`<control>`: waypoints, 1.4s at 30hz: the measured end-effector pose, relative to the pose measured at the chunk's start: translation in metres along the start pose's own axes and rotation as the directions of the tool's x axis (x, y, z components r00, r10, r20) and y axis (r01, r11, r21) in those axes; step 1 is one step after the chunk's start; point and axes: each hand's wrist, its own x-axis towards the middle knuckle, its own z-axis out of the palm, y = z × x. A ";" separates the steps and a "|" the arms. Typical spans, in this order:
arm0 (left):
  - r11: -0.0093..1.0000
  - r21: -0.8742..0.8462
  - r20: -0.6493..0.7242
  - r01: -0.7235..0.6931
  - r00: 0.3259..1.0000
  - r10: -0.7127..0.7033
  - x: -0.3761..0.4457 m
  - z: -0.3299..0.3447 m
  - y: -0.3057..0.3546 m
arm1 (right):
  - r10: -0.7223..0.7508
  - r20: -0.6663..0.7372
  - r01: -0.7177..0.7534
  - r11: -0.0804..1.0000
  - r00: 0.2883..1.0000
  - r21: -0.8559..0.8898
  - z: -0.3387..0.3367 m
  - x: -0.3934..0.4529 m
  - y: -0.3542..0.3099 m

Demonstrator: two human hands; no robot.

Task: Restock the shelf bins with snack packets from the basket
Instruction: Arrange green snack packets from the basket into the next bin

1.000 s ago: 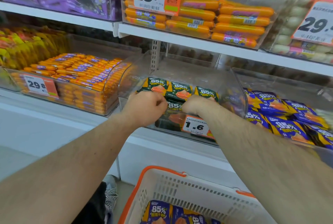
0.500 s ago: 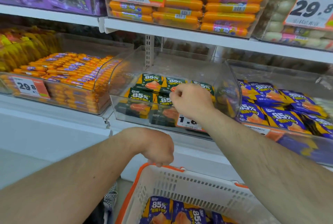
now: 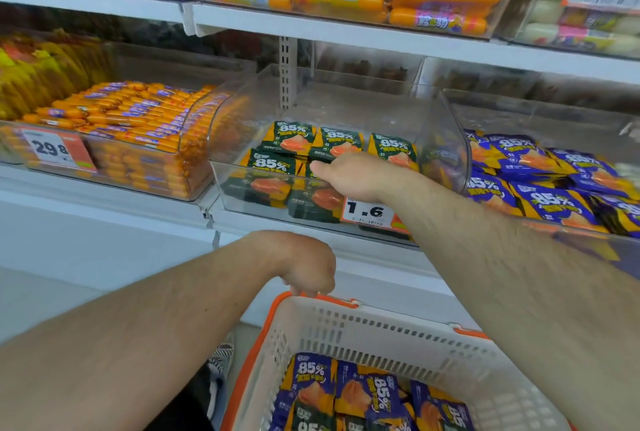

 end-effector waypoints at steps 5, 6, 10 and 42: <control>0.999 0.025 0.058 0.032 0.998 -0.033 0.007 0.021 0.001 | -0.371 -0.745 0.270 0.927 0.554 -0.260 0.029 -0.015 0.015; 0.999 0.031 0.084 0.025 0.996 -0.027 0.009 0.027 0.002 | -0.457 -0.816 0.338 0.876 0.353 -0.344 0.042 -0.027 0.018; 0.994 0.109 0.143 0.010 0.989 -0.026 0.023 0.049 0.002 | -0.512 -0.786 0.519 0.803 0.347 -0.294 0.132 -0.061 0.046; 0.970 0.197 -0.105 0.145 0.986 -0.127 0.031 0.040 0.014 | 0.313 0.112 -0.324 0.787 0.943 0.526 0.249 -0.105 0.106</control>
